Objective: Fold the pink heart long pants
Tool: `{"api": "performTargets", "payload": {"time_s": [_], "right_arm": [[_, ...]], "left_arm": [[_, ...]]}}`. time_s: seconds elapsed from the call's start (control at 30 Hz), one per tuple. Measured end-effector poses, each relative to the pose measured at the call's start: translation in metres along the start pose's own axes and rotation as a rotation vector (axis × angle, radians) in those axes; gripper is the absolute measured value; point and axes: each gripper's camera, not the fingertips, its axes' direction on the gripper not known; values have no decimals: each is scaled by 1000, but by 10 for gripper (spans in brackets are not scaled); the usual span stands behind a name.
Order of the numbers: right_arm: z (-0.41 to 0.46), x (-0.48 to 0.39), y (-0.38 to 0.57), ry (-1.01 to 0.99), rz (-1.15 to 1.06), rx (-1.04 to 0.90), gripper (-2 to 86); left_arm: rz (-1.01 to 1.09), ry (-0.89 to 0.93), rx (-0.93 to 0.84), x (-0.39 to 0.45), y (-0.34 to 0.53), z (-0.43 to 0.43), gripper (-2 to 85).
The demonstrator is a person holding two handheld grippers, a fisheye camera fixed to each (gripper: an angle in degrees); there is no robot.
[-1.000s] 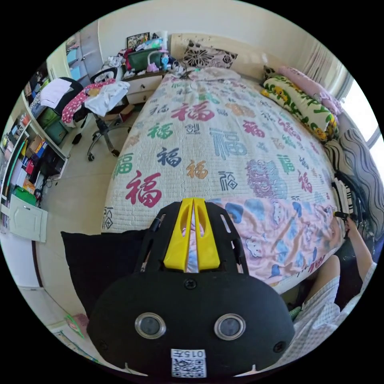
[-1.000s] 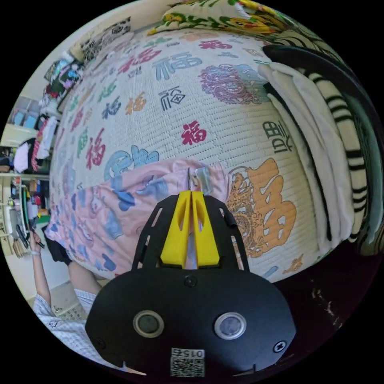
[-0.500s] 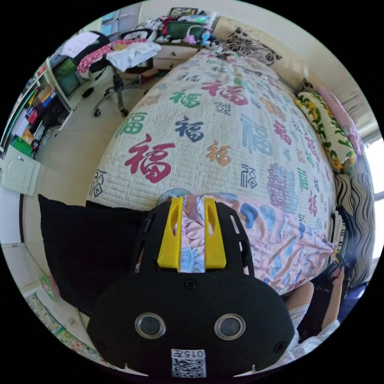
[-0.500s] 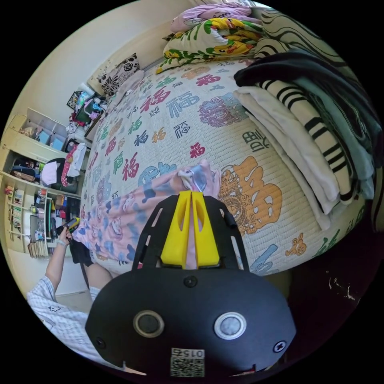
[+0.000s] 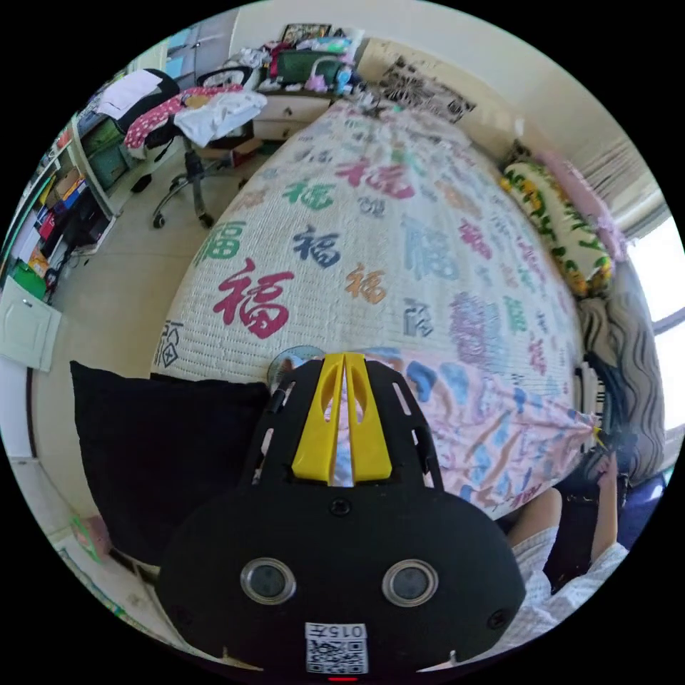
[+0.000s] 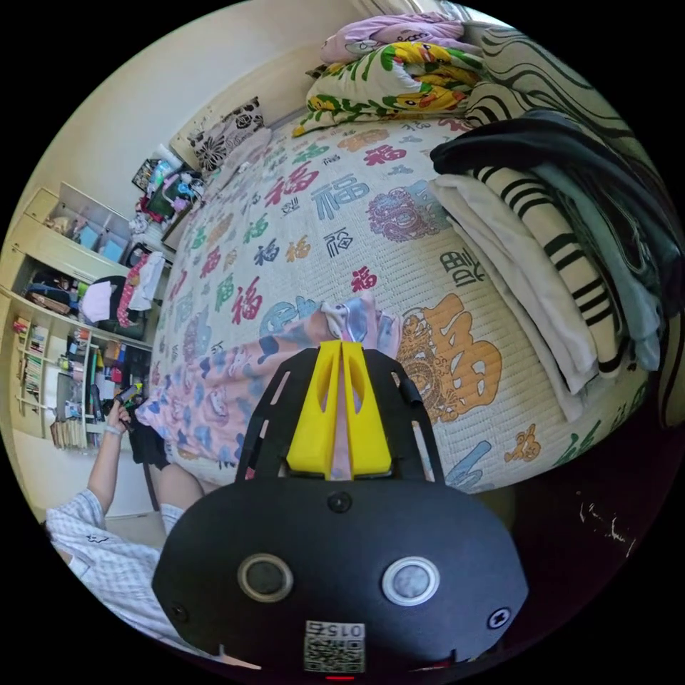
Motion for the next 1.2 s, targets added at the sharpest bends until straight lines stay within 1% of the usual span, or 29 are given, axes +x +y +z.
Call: {"api": "performTargets", "payload": {"time_s": [0.1, 0.17, 0.2, 0.27, 0.33, 0.37, 0.43, 0.53, 0.6, 0.7, 0.73, 0.77, 0.87, 0.93, 0.97, 1.0, 1.03, 1.07, 1.13, 1.2], "right_arm": [[-26, 4, 21, -73, 6, 43, -11], [-39, 8, 35, -102, 9, 60, -10], [-40, 8, 37, -99, 8, 62, -10], [-38, 8, 41, -86, 16, 57, -10], [-34, 3, 42, -91, 11, 47, -10], [-32, -1, 42, -84, -5, 35, -10], [-31, -8, 42, -68, -30, 16, -10], [-32, -12, 40, -30, -56, -7, -10], [-33, -11, 38, -20, -52, -18, -10], [-32, -8, 36, -7, -33, -24, -10], [-31, -7, 36, -6, -26, -26, -10], [-32, -5, 37, -9, -19, -27, -10], [-41, -1, 42, -21, -11, -12, -10], [-52, 2, 48, -46, -4, 7, -10], [-61, 4, 54, -68, 2, 23, -10], [-65, 5, 58, -76, 4, 30, -10], [-75, 6, 67, -87, 4, 42, -10], [-85, 6, 78, -85, 0, 54, -10], [-97, 9, 98, -68, 7, 69, -10], [-105, 15, 121, -40, 36, 69, -10]], "left_arm": [[38, -8, 117, 1, 16, -46, -5], [31, -49, 124, -2, 20, -59, 1], [20, -66, 102, -4, 19, -59, 7], [7, -72, 33, -5, 15, -46, 58], [13, -145, -89, 0, 9, -15, 78], [15, -184, -117, 1, 8, -6, 80], [11, -285, -264, -2, 4, 28, 82], [-38, -320, -364, -15, 3, 56, 81], [-52, -331, -390, -20, 3, 66, 76], [-37, -322, -422, -25, 8, 75, 42], [-22, -286, -409, -25, 12, 72, 20], [-10, -277, -392, -25, 14, 68, 17], [38, -152, -229, -27, 30, 29, 8], [70, -38, -39, -26, 59, -26, 5], [81, -8, 13, -25, 69, -41, 5], [99, 40, 111, -25, 93, -72, 4], [94, 57, 181, -27, 119, -102, 4], [93, 67, 215, -30, 133, -116, 4], [90, 72, 334, -42, 194, -161, 3], [63, 46, 342, -56, 236, -178, 3]]}}
